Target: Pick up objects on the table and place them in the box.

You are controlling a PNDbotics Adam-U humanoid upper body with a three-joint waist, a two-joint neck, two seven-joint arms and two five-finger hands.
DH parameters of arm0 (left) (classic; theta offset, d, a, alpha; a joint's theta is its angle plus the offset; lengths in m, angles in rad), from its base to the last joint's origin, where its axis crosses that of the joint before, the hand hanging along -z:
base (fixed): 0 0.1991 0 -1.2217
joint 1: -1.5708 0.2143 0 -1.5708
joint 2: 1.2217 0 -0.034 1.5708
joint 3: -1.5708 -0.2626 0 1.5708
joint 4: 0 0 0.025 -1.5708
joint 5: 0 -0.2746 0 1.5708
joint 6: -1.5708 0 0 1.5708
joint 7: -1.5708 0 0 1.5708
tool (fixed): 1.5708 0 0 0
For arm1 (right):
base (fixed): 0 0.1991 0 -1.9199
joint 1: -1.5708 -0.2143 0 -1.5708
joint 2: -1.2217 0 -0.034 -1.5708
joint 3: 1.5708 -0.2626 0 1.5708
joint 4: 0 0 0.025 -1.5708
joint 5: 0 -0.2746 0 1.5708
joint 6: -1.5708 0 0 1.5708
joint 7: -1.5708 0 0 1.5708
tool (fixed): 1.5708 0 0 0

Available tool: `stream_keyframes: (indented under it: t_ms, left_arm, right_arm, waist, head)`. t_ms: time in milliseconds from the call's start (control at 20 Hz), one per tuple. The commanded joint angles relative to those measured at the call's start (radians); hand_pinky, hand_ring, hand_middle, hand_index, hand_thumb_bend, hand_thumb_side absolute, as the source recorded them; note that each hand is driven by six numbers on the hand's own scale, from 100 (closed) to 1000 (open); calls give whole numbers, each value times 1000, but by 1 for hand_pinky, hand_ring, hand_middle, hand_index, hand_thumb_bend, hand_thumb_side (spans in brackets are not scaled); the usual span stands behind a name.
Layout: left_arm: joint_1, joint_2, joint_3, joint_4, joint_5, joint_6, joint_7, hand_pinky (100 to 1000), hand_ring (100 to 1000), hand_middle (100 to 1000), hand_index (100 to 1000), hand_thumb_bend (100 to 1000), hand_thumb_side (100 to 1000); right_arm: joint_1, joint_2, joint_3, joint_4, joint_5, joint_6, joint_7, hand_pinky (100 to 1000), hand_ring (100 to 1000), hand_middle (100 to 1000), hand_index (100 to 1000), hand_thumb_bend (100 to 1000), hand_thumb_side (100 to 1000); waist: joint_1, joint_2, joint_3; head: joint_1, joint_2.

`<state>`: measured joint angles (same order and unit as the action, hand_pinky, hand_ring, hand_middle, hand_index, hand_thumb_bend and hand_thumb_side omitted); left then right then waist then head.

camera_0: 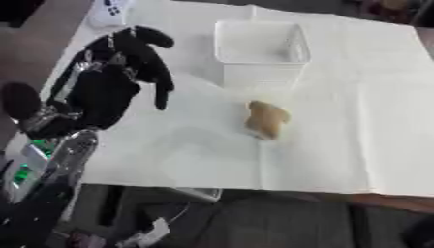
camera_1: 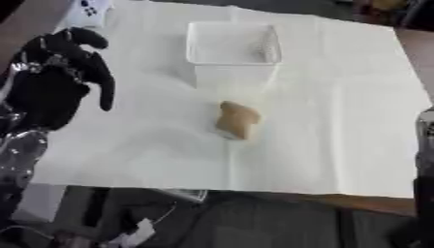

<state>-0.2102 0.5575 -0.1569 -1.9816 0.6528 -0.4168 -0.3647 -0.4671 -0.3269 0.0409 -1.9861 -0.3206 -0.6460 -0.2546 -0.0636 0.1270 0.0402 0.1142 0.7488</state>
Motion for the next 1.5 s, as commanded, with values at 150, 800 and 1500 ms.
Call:
stream_keyframes:
  t_ms: [150, 800, 1500]
  left_arm:
    - [-6, 22, 7, -18, -6, 1, 9, 319, 560, 765, 754, 528, 857]
    - [-11, 26, 0, -18, -6, 11, 1, 319, 560, 767, 754, 530, 862]
    - [-19, 27, 6, -18, 6, 13, 3, 322, 557, 766, 754, 535, 853]
  right_arm:
    - [-15, -53, 3, 32, 164, 195, 2, 401, 520, 742, 834, 277, 1000]
    - [-142, -182, 131, 317, 689, 326, 273, 514, 613, 794, 858, 582, 1000]
    - [-178, -178, 148, 618, 959, 323, 387, 667, 690, 813, 864, 677, 1000]
  waist:
    - [1, -10, 6]
    - [-6, -16, 23]
    - [-9, -19, 34]
  head:
    - [-11, -27]
    - [-98, -70]
    - [-51, -68]
